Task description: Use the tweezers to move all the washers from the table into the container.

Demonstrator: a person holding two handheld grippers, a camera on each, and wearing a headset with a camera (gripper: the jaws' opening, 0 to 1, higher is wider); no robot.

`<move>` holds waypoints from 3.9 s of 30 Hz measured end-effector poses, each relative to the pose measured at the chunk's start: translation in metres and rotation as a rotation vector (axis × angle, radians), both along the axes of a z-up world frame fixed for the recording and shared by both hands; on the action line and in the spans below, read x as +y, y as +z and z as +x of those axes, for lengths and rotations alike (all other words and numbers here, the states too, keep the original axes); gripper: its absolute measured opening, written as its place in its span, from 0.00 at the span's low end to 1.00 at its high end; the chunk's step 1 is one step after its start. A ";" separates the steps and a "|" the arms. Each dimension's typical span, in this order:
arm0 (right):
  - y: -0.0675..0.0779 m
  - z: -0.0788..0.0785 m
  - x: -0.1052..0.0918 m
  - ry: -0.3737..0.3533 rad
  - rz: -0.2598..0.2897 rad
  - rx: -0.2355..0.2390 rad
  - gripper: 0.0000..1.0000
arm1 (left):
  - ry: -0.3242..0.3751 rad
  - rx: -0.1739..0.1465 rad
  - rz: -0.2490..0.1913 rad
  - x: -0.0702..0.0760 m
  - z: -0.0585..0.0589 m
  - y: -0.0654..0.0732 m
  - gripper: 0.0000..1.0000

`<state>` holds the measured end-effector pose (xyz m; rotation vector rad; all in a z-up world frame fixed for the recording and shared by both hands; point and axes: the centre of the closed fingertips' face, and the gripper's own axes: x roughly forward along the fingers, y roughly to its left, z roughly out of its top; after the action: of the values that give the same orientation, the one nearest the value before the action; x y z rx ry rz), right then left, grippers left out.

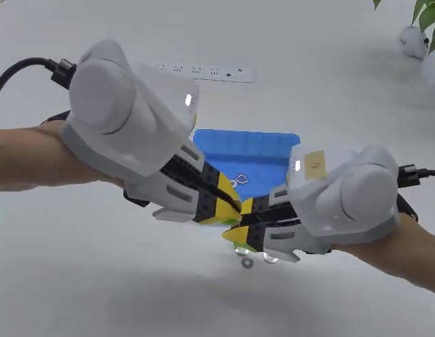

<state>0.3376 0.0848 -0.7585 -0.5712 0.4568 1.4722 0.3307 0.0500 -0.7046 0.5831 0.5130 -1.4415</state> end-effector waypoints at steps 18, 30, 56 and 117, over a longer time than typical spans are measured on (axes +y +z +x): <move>0.048 0.021 -0.001 -0.010 0.057 -0.088 0.09 | 0.018 -0.087 -0.056 -0.001 0.016 0.048 0.07; 0.051 0.062 0.000 -0.029 0.049 -0.142 0.09 | 0.039 -0.130 -0.069 -0.002 0.058 0.047 0.07; -0.014 0.092 0.007 -0.020 -0.040 -0.076 0.10 | 0.059 -0.041 -0.027 0.004 0.090 -0.014 0.07; 0.033 0.001 -0.023 0.031 -0.005 -0.083 0.10 | -0.048 -0.060 -0.047 -0.026 -0.004 0.034 0.07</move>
<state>0.3387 0.0615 -0.7254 -0.6440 0.3882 1.4710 0.3270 0.0244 -0.6705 0.6029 0.4189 -1.4726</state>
